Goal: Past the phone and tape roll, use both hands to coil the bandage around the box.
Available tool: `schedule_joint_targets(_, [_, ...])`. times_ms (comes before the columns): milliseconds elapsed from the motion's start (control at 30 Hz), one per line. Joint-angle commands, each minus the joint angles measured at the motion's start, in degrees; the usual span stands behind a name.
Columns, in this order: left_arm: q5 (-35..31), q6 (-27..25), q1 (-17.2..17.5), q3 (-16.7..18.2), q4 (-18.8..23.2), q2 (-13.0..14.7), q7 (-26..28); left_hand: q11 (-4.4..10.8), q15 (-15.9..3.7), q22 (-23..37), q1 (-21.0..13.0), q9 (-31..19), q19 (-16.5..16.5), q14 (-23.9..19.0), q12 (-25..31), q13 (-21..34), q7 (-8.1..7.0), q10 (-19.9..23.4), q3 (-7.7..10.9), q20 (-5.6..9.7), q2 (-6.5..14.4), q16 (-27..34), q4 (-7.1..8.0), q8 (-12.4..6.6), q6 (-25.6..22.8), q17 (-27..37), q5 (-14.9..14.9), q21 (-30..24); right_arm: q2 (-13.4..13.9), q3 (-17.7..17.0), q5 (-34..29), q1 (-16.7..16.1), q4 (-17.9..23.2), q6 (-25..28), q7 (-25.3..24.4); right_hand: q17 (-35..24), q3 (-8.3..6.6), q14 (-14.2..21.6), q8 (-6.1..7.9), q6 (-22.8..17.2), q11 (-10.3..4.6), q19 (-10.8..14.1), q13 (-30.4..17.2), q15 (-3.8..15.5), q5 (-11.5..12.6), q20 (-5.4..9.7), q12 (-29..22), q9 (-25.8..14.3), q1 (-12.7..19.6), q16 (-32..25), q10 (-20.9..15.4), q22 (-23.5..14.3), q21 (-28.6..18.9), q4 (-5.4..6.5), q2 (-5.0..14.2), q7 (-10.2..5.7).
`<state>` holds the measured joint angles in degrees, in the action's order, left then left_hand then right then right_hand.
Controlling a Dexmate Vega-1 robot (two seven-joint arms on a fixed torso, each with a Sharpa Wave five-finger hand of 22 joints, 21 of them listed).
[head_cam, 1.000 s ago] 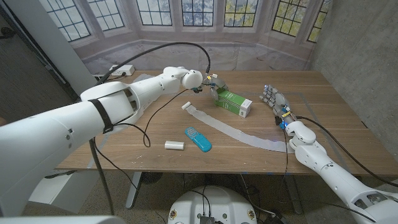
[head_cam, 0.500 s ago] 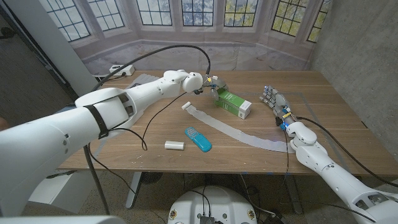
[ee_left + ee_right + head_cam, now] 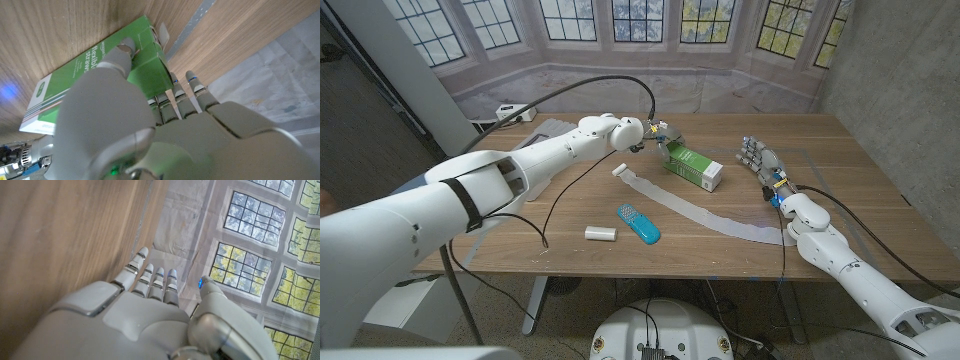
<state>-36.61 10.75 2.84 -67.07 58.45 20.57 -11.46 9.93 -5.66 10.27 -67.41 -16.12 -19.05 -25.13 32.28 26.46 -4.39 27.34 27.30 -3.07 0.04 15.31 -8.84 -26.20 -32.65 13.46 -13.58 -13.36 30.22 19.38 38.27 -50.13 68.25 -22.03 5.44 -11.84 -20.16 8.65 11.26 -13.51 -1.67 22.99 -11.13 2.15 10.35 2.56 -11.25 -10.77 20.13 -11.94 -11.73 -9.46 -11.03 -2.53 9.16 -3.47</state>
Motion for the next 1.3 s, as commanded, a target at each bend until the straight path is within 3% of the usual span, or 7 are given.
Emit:
schedule_joint_targets(33, [-0.6,-2.7,2.6,2.8,6.3,3.2,-1.7,0.26,-0.09,0.3,0.0,-0.3,-0.5,-0.4,0.5,0.4,0.52,0.5,-0.12,-0.11,0.8,0.5,0.04,-0.62,-1.0,0.3,-0.4,-0.4,0.8,0.4,-0.6,0.0,1.8,1.2,-0.3,-0.2,-0.12,0.3,0.04,0.0,0.18,0.6,-0.2,2.53,0.0,1.95,0.0,-0.3,-0.3,-0.3,-0.2,-0.3,0.0,-0.44,-0.09,0.39])
schedule_joint_targets(667, [-0.6,-7.4,7.6,8.0,16.2,8.8,-3.6,0.08,-0.02,0.3,0.0,-0.9,-0.5,-0.7,0.9,1.4,0.57,0.8,-0.41,-0.02,1.1,0.5,0.09,-1.60,-0.9,1.0,-0.6,-0.2,2.4,1.4,-2.0,0.4,5.2,4.2,-1.1,-0.2,-0.17,0.2,0.01,0.0,0.07,0.5,-0.2,2.48,0.0,1.96,0.0,-0.3,-0.5,-0.3,-0.2,-0.3,0.0,-0.51,-0.06,0.40])
schedule_joint_targets(1300, [-0.3,-12.1,13.5,14.1,26.4,15.0,-4.5,0.31,-0.15,0.4,-0.1,-1.4,-0.7,-1.8,1.6,2.3,0.53,1.6,-0.72,-0.07,1.5,1.0,0.06,-3.24,-2.0,2.0,-0.8,-0.1,3.1,3.5,-4.1,3.3,6.1,7.3,-0.3,-0.2,-0.24,0.2,0.03,0.0,0.13,0.5,-0.2,2.47,0.0,1.97,-0.1,-0.3,-0.5,-0.3,-0.3,-0.3,0.0,-0.65,-0.01,0.43])
